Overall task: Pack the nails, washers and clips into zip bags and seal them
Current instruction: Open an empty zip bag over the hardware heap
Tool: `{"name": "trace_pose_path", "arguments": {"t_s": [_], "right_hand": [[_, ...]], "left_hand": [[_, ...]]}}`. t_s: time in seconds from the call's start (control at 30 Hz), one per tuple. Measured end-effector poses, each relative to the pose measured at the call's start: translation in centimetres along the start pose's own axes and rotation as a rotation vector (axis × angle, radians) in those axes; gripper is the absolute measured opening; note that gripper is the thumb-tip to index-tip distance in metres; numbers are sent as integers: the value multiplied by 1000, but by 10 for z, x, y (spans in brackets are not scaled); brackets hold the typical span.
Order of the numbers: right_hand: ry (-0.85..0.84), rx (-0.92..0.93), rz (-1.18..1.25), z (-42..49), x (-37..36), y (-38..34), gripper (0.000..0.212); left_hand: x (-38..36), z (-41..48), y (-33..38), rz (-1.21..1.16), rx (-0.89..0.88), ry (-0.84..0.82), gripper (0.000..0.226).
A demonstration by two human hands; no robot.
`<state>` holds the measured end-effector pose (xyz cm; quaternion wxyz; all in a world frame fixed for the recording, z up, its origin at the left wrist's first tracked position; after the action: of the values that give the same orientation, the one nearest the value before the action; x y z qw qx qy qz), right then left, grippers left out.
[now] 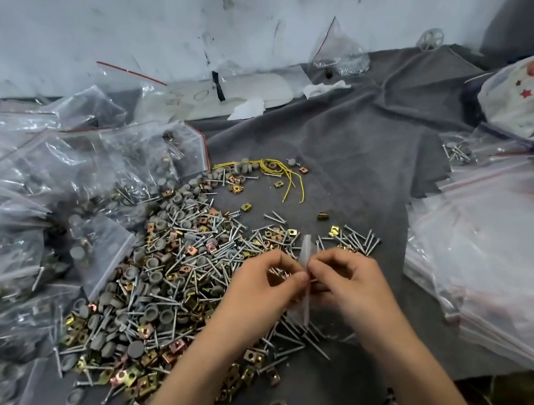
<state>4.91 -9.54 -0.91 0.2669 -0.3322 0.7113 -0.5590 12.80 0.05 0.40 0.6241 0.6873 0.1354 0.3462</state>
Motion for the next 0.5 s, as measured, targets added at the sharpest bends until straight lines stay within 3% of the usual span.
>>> {"name": "trace_pose_path", "arguments": {"t_s": [0.23,0.5], "right_hand": [[-34,-15,28,-6,-1,5,11],[-35,-42,61,-8,2,3,15]], "left_hand": [[-3,-3,0,9,-22,-12,6],[5,-5,-3,-19,-24,29,19]]}}
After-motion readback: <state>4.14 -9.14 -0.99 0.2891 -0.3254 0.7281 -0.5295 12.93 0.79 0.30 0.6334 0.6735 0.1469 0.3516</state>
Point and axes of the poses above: each hand's wrist, its own z-axis towards the middle knuckle, its own x-axis out of the back of the hand, y = z × x, the point moved 10 cm from there along z, towards the middle knuckle, and after that the axes turned 7 degrees about -x, right-handed, at the moved point
